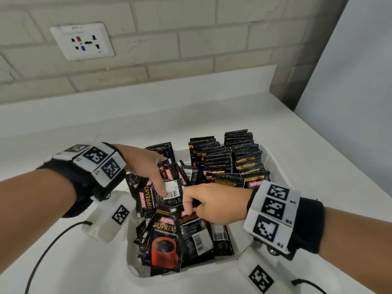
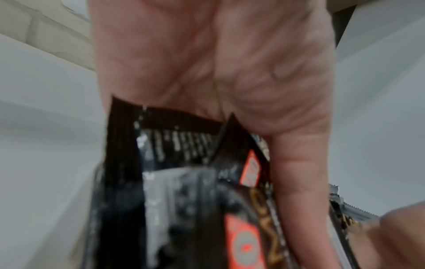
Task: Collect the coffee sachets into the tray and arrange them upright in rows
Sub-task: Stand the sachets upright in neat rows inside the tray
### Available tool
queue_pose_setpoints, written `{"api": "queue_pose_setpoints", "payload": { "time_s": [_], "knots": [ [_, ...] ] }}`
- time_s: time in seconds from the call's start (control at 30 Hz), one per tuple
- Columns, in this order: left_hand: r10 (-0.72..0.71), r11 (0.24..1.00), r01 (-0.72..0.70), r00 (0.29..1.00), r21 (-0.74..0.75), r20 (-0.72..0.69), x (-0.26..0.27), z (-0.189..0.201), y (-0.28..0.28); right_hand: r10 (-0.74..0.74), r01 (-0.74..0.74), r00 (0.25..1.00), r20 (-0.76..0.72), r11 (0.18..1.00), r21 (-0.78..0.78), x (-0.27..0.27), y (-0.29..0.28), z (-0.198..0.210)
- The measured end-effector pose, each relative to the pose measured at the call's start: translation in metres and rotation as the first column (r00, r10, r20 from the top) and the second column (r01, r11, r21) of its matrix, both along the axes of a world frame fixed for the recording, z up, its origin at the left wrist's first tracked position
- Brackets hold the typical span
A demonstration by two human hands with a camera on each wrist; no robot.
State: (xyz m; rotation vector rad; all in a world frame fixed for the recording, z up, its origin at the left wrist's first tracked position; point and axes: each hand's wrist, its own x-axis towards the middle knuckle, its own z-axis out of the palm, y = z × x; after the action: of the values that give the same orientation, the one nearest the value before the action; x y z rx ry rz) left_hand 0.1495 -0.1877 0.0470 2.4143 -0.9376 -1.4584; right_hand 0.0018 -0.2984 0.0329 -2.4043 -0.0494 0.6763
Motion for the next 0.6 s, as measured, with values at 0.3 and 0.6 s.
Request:
{"api": "queue_pose_setpoints", "payload": {
  "time_s": [0.3, 0.6],
  "knots": [
    [0.028, 0.998, -0.026, 0.998, -0.051, 0.047, -0.004, 0.009, 0.004, -0.045, 0.041, 0.996, 0.073, 0.997, 0.060, -0.002, -0.003, 0.000],
    [0.101, 0.978, -0.084, 0.992, -0.191, 0.080, 0.004, 0.042, 0.022, -0.181, 0.119, 0.962, 0.203, 0.951, 0.286, -0.021, -0.025, 0.025]
  ]
}}
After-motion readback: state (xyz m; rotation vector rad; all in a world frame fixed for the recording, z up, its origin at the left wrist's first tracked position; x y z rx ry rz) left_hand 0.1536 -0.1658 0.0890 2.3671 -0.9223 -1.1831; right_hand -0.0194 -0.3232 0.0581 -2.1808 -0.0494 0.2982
